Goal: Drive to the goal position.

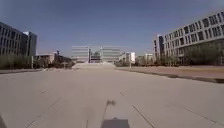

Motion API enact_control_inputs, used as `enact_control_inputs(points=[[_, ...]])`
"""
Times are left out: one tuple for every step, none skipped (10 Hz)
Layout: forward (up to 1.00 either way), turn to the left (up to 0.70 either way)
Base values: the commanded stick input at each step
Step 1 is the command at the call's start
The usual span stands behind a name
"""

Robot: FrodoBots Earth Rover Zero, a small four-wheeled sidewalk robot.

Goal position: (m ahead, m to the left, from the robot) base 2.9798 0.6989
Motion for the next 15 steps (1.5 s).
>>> enact_control_inputs(points=[[0.11, 0.00], [0.11, 0.00], [0.11, 0.00], [0.10, 0.00], [0.10, 0.00], [0.10, 0.00], [0.10, 0.00], [0.10, 0.00], [0.10, 0.00], [0.10, 0.00], [0.10, 0.00], [0.10, 0.00], [0.10, 0.00], [0.10, 0.00], [0.10, 0.00]])
